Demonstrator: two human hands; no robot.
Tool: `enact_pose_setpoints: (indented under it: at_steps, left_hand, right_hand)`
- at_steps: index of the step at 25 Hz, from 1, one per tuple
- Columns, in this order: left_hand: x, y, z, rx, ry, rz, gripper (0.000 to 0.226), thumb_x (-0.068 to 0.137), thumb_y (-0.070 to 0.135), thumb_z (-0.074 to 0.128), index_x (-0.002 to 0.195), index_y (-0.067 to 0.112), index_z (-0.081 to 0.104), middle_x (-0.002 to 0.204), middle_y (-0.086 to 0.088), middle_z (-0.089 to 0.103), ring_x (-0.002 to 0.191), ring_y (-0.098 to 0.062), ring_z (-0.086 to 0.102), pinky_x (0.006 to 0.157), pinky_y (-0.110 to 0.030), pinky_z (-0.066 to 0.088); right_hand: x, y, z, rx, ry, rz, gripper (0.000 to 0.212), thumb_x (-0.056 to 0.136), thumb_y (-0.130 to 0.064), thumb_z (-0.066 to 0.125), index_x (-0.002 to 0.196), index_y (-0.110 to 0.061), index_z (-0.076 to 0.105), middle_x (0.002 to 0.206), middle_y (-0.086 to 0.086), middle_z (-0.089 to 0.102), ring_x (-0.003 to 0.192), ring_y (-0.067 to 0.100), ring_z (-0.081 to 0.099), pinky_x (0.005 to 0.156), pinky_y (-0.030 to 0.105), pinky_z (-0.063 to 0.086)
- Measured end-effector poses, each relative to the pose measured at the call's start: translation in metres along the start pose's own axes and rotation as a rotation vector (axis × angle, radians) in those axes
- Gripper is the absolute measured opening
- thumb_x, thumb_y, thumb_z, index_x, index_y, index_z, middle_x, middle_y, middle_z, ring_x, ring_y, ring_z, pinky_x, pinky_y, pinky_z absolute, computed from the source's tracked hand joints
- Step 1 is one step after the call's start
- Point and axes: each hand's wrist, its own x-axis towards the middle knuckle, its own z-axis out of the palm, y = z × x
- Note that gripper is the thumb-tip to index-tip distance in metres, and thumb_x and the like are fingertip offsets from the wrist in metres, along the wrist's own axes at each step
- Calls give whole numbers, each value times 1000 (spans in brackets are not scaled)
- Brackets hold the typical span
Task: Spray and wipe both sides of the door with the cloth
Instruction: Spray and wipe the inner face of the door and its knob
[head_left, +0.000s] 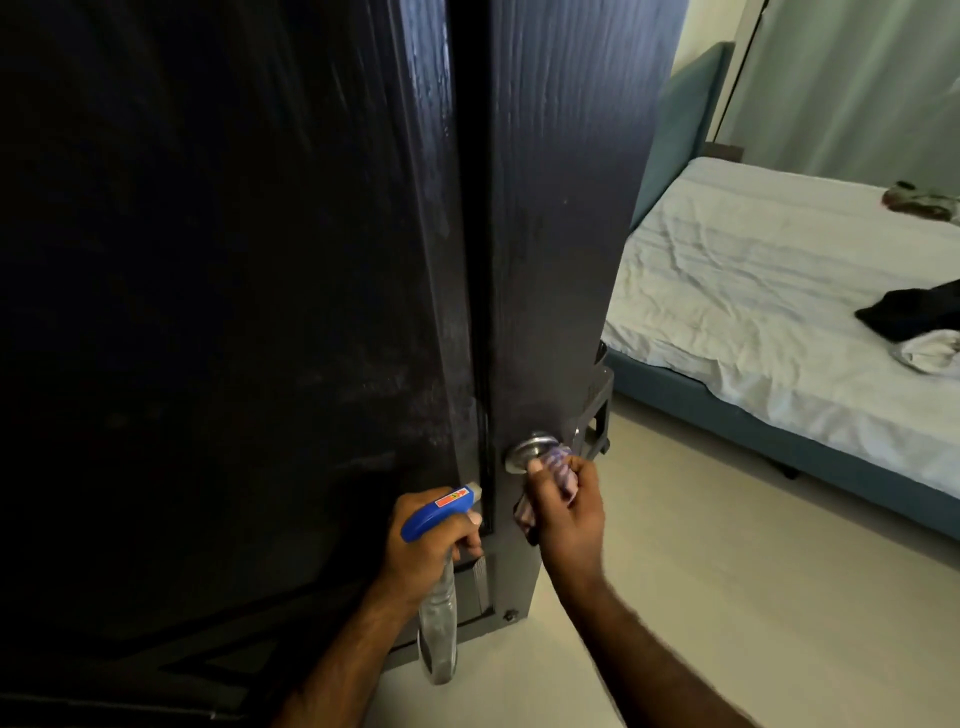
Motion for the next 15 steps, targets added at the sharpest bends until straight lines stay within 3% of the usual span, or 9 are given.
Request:
enact_pose_setpoints:
  at_steps: [2, 3, 5, 7, 9, 11, 13, 15]
  left_hand:
    - [2, -1, -1, -10, -20, -8, 42, 74, 37, 68, 65, -4, 68, 61, -22, 65, 56, -36, 65, 56, -23, 53]
    - [3, -1, -1, -17, -29, -15, 43, 74, 37, 68, 66, -5, 68, 61, -22, 65, 56, -32, 65, 56, -22, 53]
    - [5, 1, -2, -24, -43, -14, 44, 73, 37, 68, 67, -7, 67, 61, -21, 65, 55, -29, 65, 56, -23, 52]
    - [9, 2, -6, -22, -58, -9, 43, 75, 36, 67, 67, -6, 67, 60, -20, 65, 55, -31, 64, 56, -24, 53]
    - [12, 3, -8, -19, -65, -13, 43, 75, 36, 67, 67, -6, 67, 60, -21, 65, 55, -29, 64, 57, -23, 53]
    - [15, 3, -10, -11, -65, -27, 45, 74, 39, 68, 69, -6, 68, 61, -20, 66, 56, -26, 66, 57, -22, 53]
    - [16, 3, -11, 1, -74, -30, 47, 74, 40, 68, 70, -7, 68, 61, -20, 66, 56, -25, 67, 58, -21, 54]
    - [16, 3, -12, 10, -75, -47, 43, 75, 36, 69, 71, -7, 68, 61, -22, 66, 57, -25, 67, 58, -21, 55]
  right_hand:
    - [-1, -16, 14, 526, -63, 573, 70, 93, -74, 60, 123, -11, 70, 88, 2, 73, 72, 16, 68, 60, 29, 57]
    - [0, -19, 14, 719, -126, 737, 74, 97, -76, 49, 128, -11, 68, 86, 4, 74, 63, 14, 68, 48, 25, 54]
    - [-2, -19, 12, 840, -214, 788, 77, 102, -78, 36, 133, -12, 60, 85, 4, 75, 55, 12, 66, 36, 21, 46]
    - [-8, -9, 8, 749, -198, 628, 60, 110, -61, 41, 139, -13, 60, 97, 7, 74, 65, 15, 67, 47, 23, 54]
    - [-8, 9, -4, 453, -190, 348, 34, 109, -37, 61, 138, -21, 58, 112, 12, 74, 86, 27, 75, 65, 32, 62]
    - [10, 10, -20, 8, -207, -15, 47, 94, -26, 78, 135, -27, 55, 123, 10, 71, 105, 33, 74, 78, 40, 64]
    - [41, -2, -37, -498, -320, -371, 57, 86, -28, 85, 135, -32, 56, 130, 0, 63, 113, 23, 66, 91, 35, 59]
    - [63, -17, -46, -798, -428, -509, 57, 88, -35, 85, 138, -38, 59, 131, -5, 59, 113, 16, 61, 90, 27, 54]
